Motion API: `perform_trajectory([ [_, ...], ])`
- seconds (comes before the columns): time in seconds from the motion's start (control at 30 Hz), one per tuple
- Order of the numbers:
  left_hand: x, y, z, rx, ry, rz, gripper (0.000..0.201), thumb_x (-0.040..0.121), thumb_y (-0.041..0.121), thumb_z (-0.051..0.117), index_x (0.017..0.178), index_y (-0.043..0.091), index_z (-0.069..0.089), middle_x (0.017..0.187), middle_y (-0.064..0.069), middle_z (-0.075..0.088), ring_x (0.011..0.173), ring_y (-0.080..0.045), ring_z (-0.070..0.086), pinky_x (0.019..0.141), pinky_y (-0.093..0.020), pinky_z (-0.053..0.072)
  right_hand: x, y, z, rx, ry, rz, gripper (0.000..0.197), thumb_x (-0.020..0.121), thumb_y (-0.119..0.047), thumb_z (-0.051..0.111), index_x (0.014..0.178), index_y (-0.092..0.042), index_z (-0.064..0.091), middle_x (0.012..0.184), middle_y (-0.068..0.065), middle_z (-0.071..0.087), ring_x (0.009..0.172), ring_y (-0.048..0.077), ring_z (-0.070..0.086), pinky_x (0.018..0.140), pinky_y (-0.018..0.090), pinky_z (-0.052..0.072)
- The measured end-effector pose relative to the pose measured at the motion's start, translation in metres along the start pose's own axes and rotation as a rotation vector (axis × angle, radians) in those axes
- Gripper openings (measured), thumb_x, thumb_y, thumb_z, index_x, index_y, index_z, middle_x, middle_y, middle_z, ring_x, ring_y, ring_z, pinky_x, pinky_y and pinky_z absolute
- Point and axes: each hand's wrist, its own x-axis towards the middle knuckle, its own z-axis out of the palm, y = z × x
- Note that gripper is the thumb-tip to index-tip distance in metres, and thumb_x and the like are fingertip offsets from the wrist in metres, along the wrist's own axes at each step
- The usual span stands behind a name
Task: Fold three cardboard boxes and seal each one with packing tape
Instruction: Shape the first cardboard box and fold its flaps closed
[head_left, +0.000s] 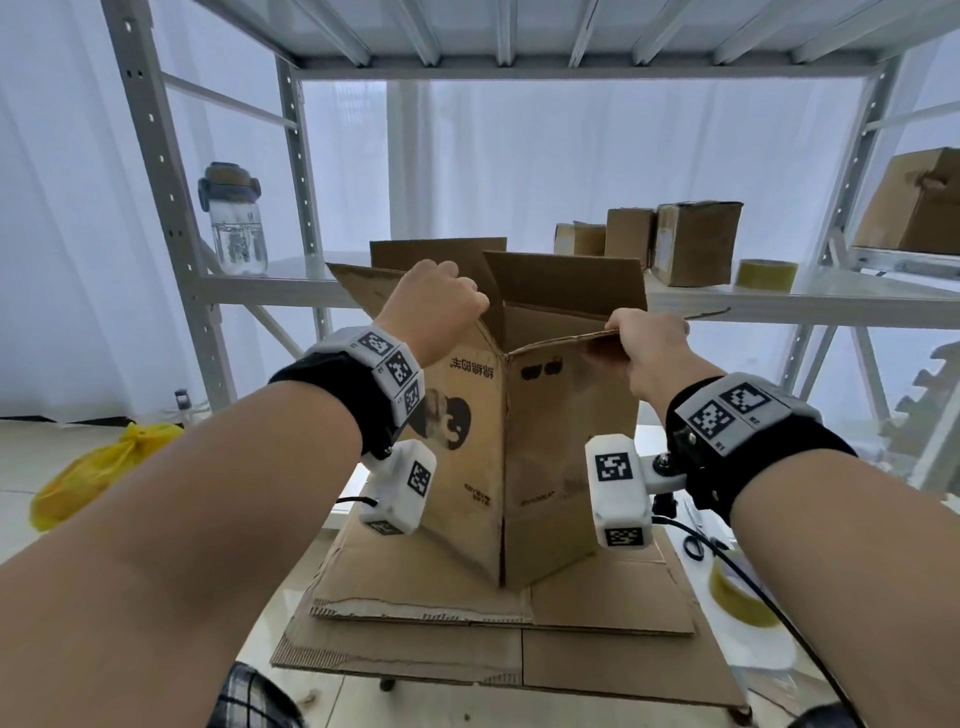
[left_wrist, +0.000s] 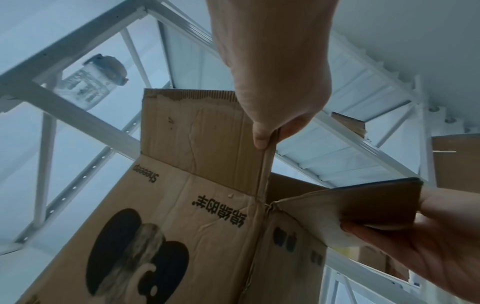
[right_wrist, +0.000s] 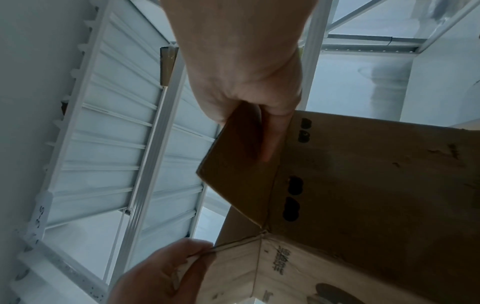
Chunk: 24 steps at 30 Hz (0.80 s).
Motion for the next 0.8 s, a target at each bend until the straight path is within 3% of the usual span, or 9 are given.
perform_trajectory([
  [0.13,-0.006,-0.001,0.009,-0.018,-0.025,-0.025,0.017,0.097,0.014,0.047,0.103,0.014,0.064,0.092,-0.002,0.065,0.085,-0.018,0.053,0.081,-0.032,0.047,0.0,0.004,0.0,-0.199,0.082,-0.031,0.067,0.08,-0.022,0.064,0.132,-0.016,0.021,0.126,0.016,0.048,0.111,0.027,0.055,0.091,0.041,0.054],
  [0.2,-0.007,-0.001,0.012,-0.022,-0.042,-0.055,0.018,0.097,0.013,0.048,0.104,0.015,0.064,0.095,-0.002,0.065,0.09,-0.019,0.055,0.083,-0.033,0.047,0.003,0.006,-0.004,-0.45,0.175,-0.164,0.093,0.082,-0.031,0.062,0.15,-0.022,0.0,0.155,0.014,0.015,0.136,0.037,0.031,0.106,0.045,0.04],
  [0.3,-0.008,-0.003,0.013,-0.024,-0.077,-0.09,0.017,0.096,0.013,0.05,0.105,0.015,0.063,0.096,-0.003,0.065,0.092,-0.021,0.056,0.083,-0.033,0.046,0.006,0.006,-0.011,-0.912,0.181,-0.598,0.068,0.092,-0.05,0.045,0.151,-0.027,0.019,0.16,0.012,0.004,0.144,0.039,0.009,0.115,0.053,0.018],
  [0.37,-0.007,-0.002,0.014,-0.019,-0.086,-0.102,0.016,0.096,0.015,0.051,0.106,0.015,0.064,0.095,-0.004,0.065,0.091,-0.021,0.057,0.082,-0.033,0.047,0.012,0.006,-0.018,-1.177,0.045,-0.718,0.07,0.088,-0.072,0.024,0.137,-0.026,0.046,0.151,0.011,0.031,0.141,0.036,0.02,0.115,0.054,0.016],
  [0.43,-0.006,-0.001,0.017,-0.028,-0.092,-0.137,0.019,0.097,0.019,0.051,0.109,0.015,0.066,0.097,-0.004,0.066,0.091,-0.02,0.058,0.081,-0.032,0.048,0.016,0.007,-0.027,-1.3,-0.046,-0.722,0.071,0.084,-0.078,0.029,0.125,-0.026,0.054,0.133,0.005,0.05,0.132,0.034,0.034,0.111,0.052,0.022],
  [0.53,-0.001,-0.002,0.022,-0.226,-0.105,-0.164,0.035,0.095,0.044,0.049,0.12,0.025,0.064,0.114,0.0,0.064,0.108,-0.022,0.054,0.096,-0.039,0.043,0.01,0.003,-0.038,-1.428,-0.022,-0.89,0.008,0.096,-0.03,0.051,0.103,-0.028,0.054,0.098,-0.001,0.061,0.106,0.027,0.055,0.096,0.04,0.026],
  [0.67,0.006,-0.006,0.004,-0.727,-0.069,-0.138,0.083,0.071,0.074,0.054,0.142,0.034,0.038,0.131,0.007,0.056,0.127,-0.019,0.042,0.111,-0.047,0.02,0.001,-0.012,-0.032,-1.403,-0.055,-1.093,0.021,0.095,-0.011,0.051,0.1,-0.026,0.064,0.08,-0.007,0.056,0.081,0.017,0.05,0.097,0.037,0.025],
  [0.73,0.008,-0.007,-0.004,-0.677,-0.093,-0.052,0.072,0.071,0.073,0.056,0.132,0.037,0.049,0.119,0.012,0.06,0.118,-0.012,0.047,0.113,-0.049,0.017,-0.008,-0.02,-0.022,-1.454,-0.127,-1.191,0.01,0.095,-0.023,0.056,0.098,-0.026,0.065,0.075,-0.008,0.055,0.074,0.014,0.047,0.096,0.036,0.029],
  [0.8,0.01,-0.012,-0.004,-0.553,-0.17,-0.017,0.029,0.085,0.057,0.057,0.104,0.036,0.064,0.101,0.014,0.065,0.108,-0.008,0.053,0.117,-0.049,0.006,-0.017,-0.023,-0.013,-1.487,-0.228,-1.244,0.01,0.093,-0.032,0.058,0.094,-0.025,0.065,0.072,-0.008,0.055,0.071,0.015,0.05,0.09,0.036,0.037],
])
